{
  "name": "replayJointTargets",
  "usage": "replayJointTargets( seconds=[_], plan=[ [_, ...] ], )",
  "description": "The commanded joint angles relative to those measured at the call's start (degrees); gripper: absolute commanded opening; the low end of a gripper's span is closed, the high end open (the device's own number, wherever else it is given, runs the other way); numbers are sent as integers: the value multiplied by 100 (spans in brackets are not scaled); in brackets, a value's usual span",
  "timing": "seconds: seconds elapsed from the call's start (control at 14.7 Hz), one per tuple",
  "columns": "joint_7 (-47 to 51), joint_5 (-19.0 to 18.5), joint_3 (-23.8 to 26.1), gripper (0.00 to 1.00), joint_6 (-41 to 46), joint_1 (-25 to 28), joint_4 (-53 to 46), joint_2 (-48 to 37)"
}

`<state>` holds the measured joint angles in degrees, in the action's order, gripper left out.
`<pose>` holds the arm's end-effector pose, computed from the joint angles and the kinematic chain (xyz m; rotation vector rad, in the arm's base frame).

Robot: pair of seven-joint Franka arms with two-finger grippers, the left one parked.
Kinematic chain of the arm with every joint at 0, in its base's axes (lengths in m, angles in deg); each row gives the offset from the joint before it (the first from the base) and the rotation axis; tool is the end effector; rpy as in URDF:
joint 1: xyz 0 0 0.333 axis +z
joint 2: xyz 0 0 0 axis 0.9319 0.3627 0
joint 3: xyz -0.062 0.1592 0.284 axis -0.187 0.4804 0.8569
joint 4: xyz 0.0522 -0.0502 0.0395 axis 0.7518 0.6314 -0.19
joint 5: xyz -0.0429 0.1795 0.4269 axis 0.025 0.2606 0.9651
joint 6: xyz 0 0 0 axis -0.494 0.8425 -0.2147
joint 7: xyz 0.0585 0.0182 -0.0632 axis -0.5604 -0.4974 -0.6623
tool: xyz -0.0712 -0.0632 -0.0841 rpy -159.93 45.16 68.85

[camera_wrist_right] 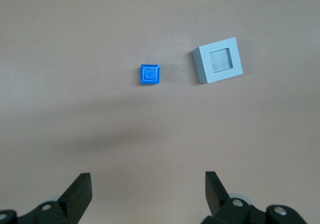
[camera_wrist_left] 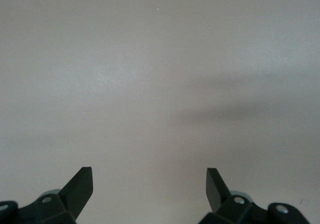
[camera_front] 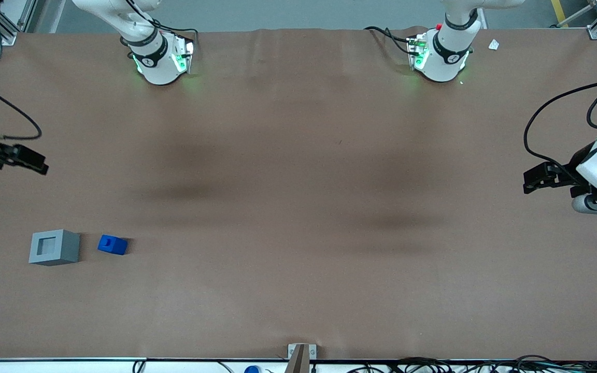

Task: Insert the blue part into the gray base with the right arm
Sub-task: 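Move the open right gripper down over the blue block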

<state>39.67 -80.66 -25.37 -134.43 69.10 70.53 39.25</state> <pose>0.6769 -0.0423 0.5432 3.0861 -0.1958 -0.0380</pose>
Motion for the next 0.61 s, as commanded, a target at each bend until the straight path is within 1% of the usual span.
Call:
replayJointTargets(
  seconds=[0.0,0.41,0.48,0.55],
  plan=[
    [30,87,-57,100,-335,26,3,398],
    [48,114,-57,100,-1100,-36,3,1093],
    [56,227,-57,100,-1171,-36,3,1190],
    [48,480,-65,100,-1302,-71,3,1312]
  ],
)
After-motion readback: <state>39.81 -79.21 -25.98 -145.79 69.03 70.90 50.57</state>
